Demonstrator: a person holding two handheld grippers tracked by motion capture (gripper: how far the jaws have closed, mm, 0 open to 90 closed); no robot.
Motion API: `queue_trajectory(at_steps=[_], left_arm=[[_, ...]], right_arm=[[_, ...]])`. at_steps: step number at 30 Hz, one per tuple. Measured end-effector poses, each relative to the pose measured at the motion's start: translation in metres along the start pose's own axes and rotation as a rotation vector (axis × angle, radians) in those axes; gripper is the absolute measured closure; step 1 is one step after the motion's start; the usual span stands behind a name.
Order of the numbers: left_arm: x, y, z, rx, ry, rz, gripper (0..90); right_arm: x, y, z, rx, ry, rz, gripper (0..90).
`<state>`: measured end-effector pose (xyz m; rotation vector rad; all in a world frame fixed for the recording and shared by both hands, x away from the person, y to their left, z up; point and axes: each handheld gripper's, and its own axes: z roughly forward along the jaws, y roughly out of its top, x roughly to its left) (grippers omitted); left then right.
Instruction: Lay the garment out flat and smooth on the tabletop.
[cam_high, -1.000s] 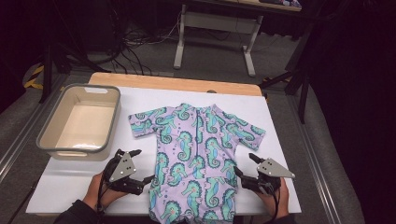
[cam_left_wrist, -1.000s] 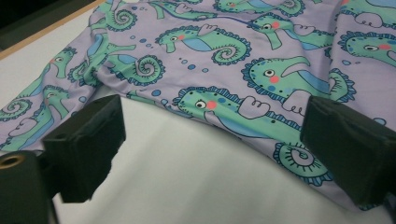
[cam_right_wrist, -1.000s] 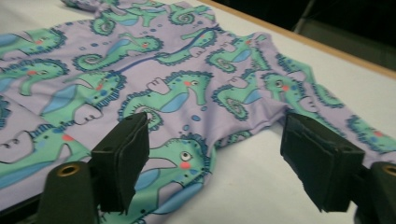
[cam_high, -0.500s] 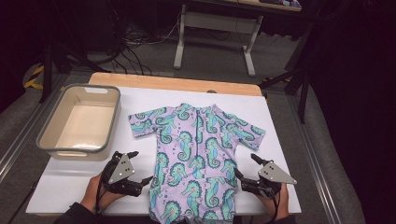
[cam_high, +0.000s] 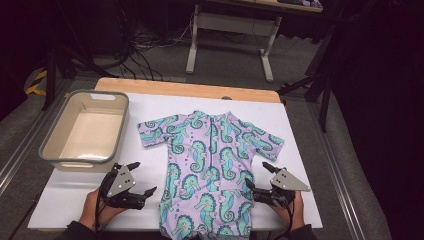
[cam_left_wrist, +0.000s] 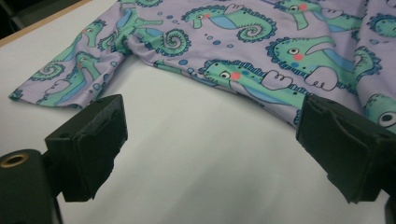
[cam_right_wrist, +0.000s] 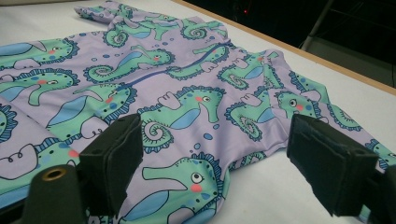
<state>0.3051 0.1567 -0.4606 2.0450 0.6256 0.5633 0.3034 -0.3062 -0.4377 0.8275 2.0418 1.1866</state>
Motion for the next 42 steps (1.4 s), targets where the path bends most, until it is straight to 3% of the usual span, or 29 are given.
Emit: queue_trajectory(at_steps=[4,8,18,32,42], left_arm=[[0.003,-0.003,-0.004,-0.009,0.005,-0.019,9.5],[0.003,-0.004,-0.008,-0.005,-0.003,-0.01,13.3],[0.006,-0.008,-0.009,0.002,-0.015,-0.033,9.6],[0.006,-0.008,-0.008,0.009,-0.004,-0.029,5.8],[0.005,-0.006,-0.007,0.01,-0.004,-0.01,5.9]], right_arm=[[-0.001,0.0,0.002,-0.005,0.004,0.007,19.0],[0.0,0.002,0.004,-0.002,0.008,-0.001,19.0],[-0.001,0.002,0.009,0.012,0.011,0.002,18.7],[-0.005,0.001,0.013,0.012,0.047,0.039,9.6],[-0.007,0.003,0.006,-0.027,0.024,0.047,4.8]])
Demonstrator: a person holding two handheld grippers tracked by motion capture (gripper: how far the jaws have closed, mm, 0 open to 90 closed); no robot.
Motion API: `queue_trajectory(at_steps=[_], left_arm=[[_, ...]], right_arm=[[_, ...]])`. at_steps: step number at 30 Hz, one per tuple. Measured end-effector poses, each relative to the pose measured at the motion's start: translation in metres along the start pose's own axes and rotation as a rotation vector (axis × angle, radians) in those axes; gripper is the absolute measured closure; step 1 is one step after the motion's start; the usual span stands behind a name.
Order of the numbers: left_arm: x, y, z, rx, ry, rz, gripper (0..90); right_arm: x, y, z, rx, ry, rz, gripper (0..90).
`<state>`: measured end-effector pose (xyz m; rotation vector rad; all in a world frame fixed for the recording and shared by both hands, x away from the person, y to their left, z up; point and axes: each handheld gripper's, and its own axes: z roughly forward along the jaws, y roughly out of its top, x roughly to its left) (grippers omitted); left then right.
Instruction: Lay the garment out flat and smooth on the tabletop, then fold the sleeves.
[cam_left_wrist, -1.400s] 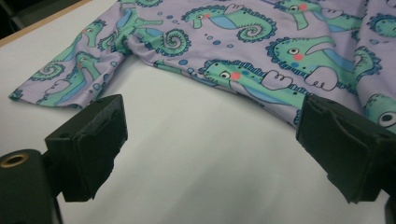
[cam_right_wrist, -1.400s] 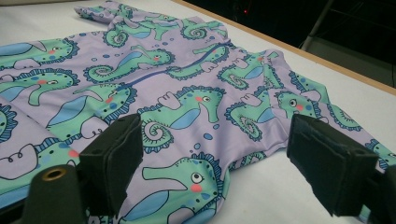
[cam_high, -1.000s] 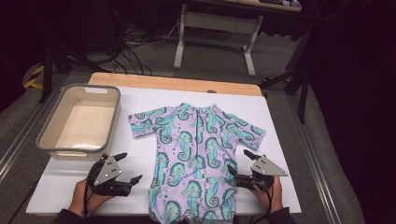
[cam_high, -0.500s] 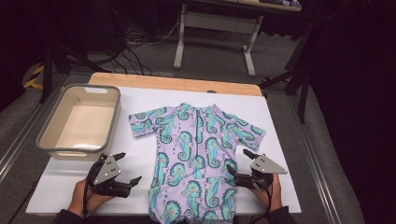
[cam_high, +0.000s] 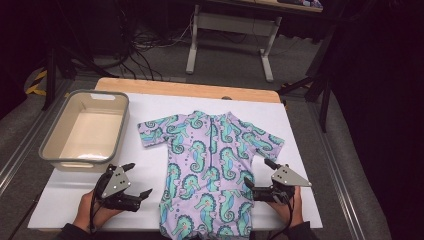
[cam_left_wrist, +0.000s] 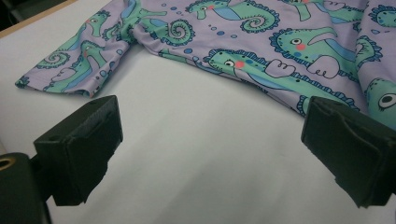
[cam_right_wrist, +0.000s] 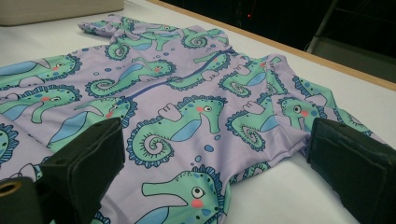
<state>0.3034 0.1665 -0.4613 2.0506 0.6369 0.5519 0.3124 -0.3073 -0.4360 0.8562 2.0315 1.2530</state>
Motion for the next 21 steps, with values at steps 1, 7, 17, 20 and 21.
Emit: queue_trajectory(at_steps=[1,7,17,20,21], left_arm=[[0.0,0.001,0.0,-0.007,0.001,-0.007,6.0],[0.0,0.001,0.006,0.022,-0.004,-0.013,7.1],[-0.005,0.01,0.019,0.06,0.009,0.014,7.5],[-0.003,0.018,0.025,0.064,0.028,-0.003,8.5],[-0.001,0.023,0.029,0.046,0.026,-0.018,8.8]], right_arm=[[0.001,0.001,-0.001,-0.002,0.001,0.005,4.4],[0.0,-0.001,-0.005,-0.015,0.018,0.015,7.3],[0.006,-0.002,-0.004,0.003,0.024,-0.014,6.9],[0.006,-0.003,-0.004,0.016,0.019,-0.009,7.5],[0.006,-0.003,-0.004,0.018,0.016,-0.009,7.7]])
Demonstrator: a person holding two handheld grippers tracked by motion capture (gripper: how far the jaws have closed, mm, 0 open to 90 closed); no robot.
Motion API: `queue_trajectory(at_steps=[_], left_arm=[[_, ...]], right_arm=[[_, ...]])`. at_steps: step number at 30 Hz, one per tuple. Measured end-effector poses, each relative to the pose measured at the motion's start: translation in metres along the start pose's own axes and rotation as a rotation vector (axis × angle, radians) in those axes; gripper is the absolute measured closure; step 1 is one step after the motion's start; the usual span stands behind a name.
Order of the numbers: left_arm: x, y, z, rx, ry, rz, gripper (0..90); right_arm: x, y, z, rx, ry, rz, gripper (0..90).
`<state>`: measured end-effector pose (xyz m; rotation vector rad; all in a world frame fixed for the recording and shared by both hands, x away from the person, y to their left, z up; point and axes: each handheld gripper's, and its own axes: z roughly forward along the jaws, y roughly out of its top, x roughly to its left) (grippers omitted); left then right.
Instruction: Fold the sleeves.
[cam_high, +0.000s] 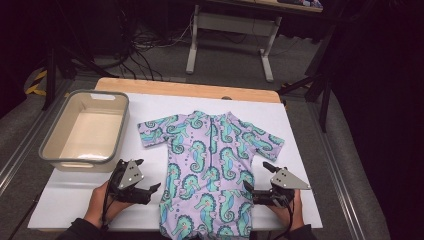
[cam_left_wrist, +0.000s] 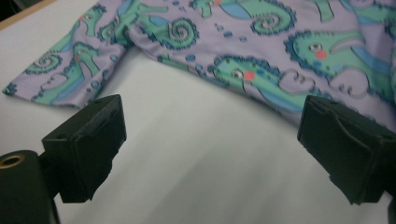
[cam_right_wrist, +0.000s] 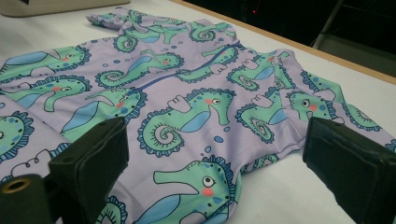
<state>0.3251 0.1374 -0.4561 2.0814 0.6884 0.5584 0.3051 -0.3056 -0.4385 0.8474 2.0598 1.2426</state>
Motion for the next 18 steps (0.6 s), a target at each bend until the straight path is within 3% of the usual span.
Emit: queue_trajectory(at_steps=[2,6,9,10,13,18], left_arm=[[0.003,0.01,0.008,-0.013,0.021,0.004,9.8],[0.007,0.024,0.025,-0.005,0.006,0.004,10.4],[0.008,0.028,0.031,0.002,0.011,0.013,12.0],[0.009,0.033,0.038,0.026,0.026,0.023,12.5],[0.013,0.04,0.044,0.015,0.022,0.025,13.7],[0.026,0.051,0.059,0.008,0.027,0.0,14.5]], right_arm=[[0.001,0.0,0.002,0.005,0.0,-0.002,7.9],[0.003,0.0,0.004,0.017,0.004,-0.016,8.0],[0.003,0.0,0.004,0.021,0.005,-0.012,8.2],[0.002,-0.001,0.005,0.02,0.007,-0.003,8.6],[0.002,-0.001,0.005,0.022,0.008,-0.003,8.6],[0.002,-0.001,0.005,0.024,0.013,-0.006,8.6]])
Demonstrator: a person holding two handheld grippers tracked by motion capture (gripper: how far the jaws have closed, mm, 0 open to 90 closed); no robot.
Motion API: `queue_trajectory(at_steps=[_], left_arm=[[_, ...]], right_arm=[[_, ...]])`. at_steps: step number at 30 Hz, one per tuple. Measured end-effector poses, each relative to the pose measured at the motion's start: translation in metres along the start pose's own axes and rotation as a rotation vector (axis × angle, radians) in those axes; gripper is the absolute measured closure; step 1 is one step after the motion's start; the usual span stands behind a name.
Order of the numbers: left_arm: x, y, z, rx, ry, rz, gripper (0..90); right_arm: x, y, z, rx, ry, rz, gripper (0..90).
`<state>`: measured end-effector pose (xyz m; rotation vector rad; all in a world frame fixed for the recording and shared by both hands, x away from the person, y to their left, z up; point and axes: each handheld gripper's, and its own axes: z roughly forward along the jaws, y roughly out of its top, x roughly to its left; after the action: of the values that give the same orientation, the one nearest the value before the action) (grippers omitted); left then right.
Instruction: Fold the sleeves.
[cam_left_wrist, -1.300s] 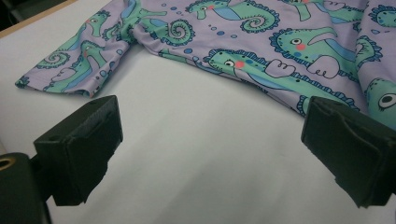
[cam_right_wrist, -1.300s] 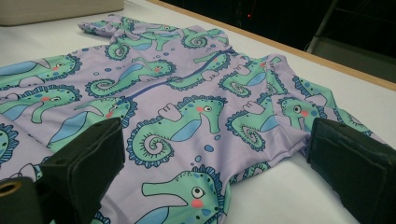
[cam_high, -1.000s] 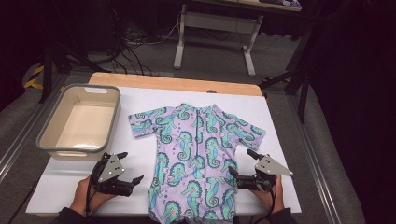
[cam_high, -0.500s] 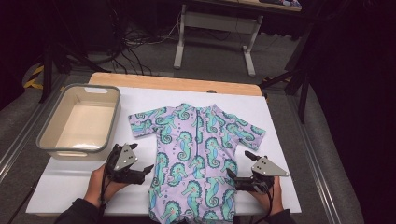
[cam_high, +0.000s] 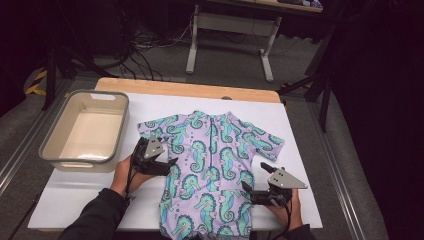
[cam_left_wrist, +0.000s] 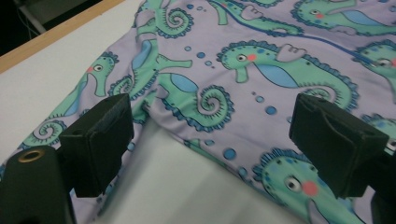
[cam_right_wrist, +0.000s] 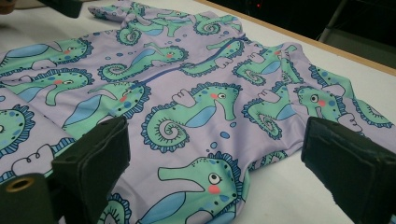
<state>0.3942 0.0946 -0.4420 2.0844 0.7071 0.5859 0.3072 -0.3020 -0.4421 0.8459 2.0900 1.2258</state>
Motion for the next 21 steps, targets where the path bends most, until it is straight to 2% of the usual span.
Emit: queue_trajectory(at_steps=[3,6,7,9,12,15,16,21], left_arm=[[0.01,0.005,0.008,-0.002,0.002,-0.04,14.6],[0.023,0.013,0.016,0.008,0.026,-0.069,14.9],[0.027,0.015,0.02,0.013,0.029,-0.092,15.1],[0.038,0.02,0.028,0.047,0.047,-0.126,15.4],[0.051,0.023,0.04,0.071,0.068,-0.166,15.8],[0.066,0.025,0.053,0.13,0.105,-0.189,16.9],[0.07,0.025,0.058,0.148,0.116,-0.212,18.2],[0.087,0.024,0.07,0.181,0.152,-0.291,19.6]], right_arm=[[0.0,-0.001,0.001,0.004,0.006,0.006,8.6],[0.001,-0.001,0.003,0.016,0.017,-0.003,8.7],[0.002,-0.001,0.003,0.018,0.02,-0.005,8.8],[0.003,-0.002,0.005,0.027,0.025,-0.009,8.7],[0.005,-0.002,0.006,0.032,0.031,-0.012,8.7],[0.005,-0.003,0.007,0.039,0.037,-0.016,8.7],[0.005,-0.003,0.007,0.04,0.037,-0.018,8.7],[0.006,-0.002,0.007,0.041,0.037,-0.029,8.9]])
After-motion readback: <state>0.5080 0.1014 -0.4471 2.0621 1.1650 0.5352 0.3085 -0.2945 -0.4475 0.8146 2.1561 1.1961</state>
